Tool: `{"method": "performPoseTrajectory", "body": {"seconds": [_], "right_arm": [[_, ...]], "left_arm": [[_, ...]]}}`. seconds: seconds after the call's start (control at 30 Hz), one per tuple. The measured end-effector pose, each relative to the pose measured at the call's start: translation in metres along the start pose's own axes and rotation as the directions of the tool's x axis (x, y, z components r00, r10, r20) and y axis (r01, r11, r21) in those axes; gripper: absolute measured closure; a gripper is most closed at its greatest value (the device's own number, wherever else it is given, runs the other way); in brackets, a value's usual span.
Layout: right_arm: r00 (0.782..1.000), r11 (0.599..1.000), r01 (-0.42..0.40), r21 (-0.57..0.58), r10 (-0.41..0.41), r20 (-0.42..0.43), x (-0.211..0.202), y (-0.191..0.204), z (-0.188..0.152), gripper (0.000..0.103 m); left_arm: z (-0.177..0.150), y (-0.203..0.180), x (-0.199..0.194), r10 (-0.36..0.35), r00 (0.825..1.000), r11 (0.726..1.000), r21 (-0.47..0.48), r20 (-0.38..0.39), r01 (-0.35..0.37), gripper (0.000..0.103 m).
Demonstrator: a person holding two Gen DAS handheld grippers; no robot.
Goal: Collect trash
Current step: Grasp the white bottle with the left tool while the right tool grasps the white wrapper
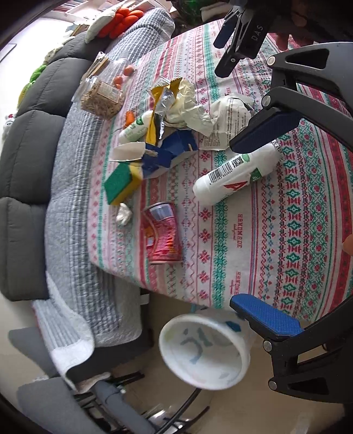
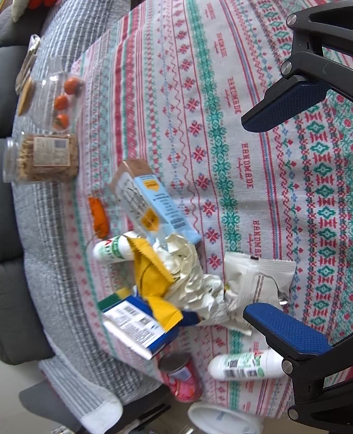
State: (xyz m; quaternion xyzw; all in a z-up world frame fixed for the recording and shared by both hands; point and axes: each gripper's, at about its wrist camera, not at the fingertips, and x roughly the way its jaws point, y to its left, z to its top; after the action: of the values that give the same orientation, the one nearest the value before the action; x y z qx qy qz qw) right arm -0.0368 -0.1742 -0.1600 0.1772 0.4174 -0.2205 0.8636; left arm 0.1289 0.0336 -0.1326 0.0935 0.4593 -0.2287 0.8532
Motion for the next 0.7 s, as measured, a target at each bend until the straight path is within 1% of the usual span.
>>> {"method": "performPoseTrajectory", "body": {"seconds": [0.17, 0.27, 0.33, 0.4, 0.43, 0.5, 0.53, 0.57, 0.6, 0.63, 0.7], "right_arm": [[0.999, 0.999, 0.028, -0.035, -0.029, -0.04, 0.021, 0.005, 0.004, 0.0], [0.997, 0.999, 0.022, -0.032, -0.024, -0.071, 0.034, 0.006, 0.005, 0.0], [0.995, 0.999, 0.019, -0.03, -0.022, -0.096, 0.041, 0.007, 0.006, 0.0], [0.992, 0.999, 0.028, -0.031, -0.031, -0.123, 0.048, 0.007, 0.005, 0.0], [0.991, 0.999, 0.031, -0.031, -0.035, -0.133, 0.049, 0.007, 0.005, 0.0], [0.989, 0.999, 0.025, -0.026, -0.029, -0.146, 0.052, 0.006, 0.005, 0.0], [0.988, 0.999, 0.022, -0.023, -0.025, -0.15, 0.052, 0.006, 0.005, 0.0], [0.988, 1.0, 0.019, -0.022, -0.022, -0.153, 0.053, 0.007, 0.006, 0.0], [0.988, 1.0, 0.015, -0.022, -0.018, -0.156, 0.053, 0.007, 0.006, 0.0], [0.987, 1.0, 0.009, -0.023, -0.013, -0.159, 0.053, 0.007, 0.006, 0.0], [0.987, 1.0, -0.001, -0.023, -0.002, -0.163, 0.052, 0.009, 0.006, 0.0]], "left_arm": [[0.005, -0.001, 0.025, -0.064, 0.996, 0.997, 0.027, -0.065, 0.066, 0.0], [0.006, -0.006, 0.039, -0.107, 0.988, 0.993, 0.033, -0.116, 0.111, 0.0], [0.005, -0.007, 0.049, -0.14, 0.98, 0.99, 0.013, -0.144, 0.143, 0.004], [0.003, -0.009, 0.06, -0.189, 0.964, 0.982, -0.027, -0.189, 0.187, 0.013], [0.003, -0.011, 0.067, -0.22, 0.953, 0.976, -0.046, -0.207, 0.215, 0.015], [0.003, -0.014, 0.076, -0.26, 0.941, 0.965, -0.073, -0.216, 0.251, 0.026], [0.004, -0.016, 0.079, -0.275, 0.936, 0.961, -0.085, -0.218, 0.263, 0.028], [0.004, -0.017, 0.084, -0.291, 0.93, 0.956, -0.1, -0.223, 0.276, 0.035], [0.005, -0.018, 0.088, -0.302, 0.925, 0.952, -0.112, -0.229, 0.284, 0.046], [0.006, -0.019, 0.092, -0.31, 0.921, 0.95, -0.123, -0.235, 0.288, 0.052], [0.007, -0.02, 0.094, -0.317, 0.919, 0.947, -0.131, -0.237, 0.293, 0.055]]}}
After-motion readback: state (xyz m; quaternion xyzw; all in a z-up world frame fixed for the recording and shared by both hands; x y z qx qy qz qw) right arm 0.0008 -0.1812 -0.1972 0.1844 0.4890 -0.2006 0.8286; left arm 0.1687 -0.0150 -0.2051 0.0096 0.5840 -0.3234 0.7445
